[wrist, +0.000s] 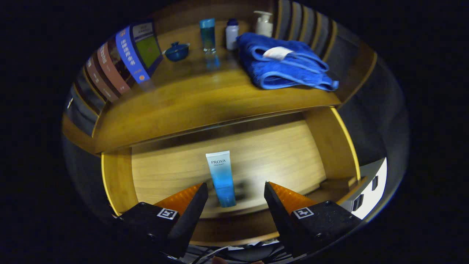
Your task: Pull open the drawer, take out the items inside it, and place them on the countertop above the cabinet.
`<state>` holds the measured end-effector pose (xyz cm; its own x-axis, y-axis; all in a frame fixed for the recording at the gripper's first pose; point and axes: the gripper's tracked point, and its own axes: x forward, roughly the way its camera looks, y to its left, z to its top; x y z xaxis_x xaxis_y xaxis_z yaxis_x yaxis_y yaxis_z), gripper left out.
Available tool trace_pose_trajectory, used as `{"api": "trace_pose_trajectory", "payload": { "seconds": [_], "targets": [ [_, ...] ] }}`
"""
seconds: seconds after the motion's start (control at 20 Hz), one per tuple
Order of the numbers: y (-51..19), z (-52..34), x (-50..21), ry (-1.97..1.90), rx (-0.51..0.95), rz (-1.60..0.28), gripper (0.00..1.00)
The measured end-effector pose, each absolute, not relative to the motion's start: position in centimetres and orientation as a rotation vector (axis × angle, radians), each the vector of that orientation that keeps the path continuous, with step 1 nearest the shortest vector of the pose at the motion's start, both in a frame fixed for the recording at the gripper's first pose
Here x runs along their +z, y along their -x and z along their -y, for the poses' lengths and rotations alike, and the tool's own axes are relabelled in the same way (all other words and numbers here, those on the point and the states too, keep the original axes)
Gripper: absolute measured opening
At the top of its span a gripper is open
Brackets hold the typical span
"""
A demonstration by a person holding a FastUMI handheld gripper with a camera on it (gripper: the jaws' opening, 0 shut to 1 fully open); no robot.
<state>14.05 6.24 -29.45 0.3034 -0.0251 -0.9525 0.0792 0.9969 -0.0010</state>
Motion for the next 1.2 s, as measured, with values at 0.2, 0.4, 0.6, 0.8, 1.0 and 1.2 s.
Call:
{"api": "trace_pose_trajectory", "payload": {
  "seconds": [0.2, 0.4, 0.6, 0.8, 1.0, 1.2],
  "targets": [
    [-13.9, -7.4, -33.5, -0.074, -0.043, -1.347, 0.92],
    [-13.6, -8.0, -35.6, -0.093, -0.005, -1.382, 0.84],
    [-13.8, -7.9, -35.7, -0.085, -0.007, -1.359, 0.51],
    [-13.0, -6.4, -34.2, -0.032, -0.035, -1.348, 0.38],
    [-11.6, -5.4, -30.2, 0.0, -0.082, -1.31, 0.38],
    [-11.4, -5.6, -25.1, -0.02, -0.109, -1.249, 0.38]
  ]
}}
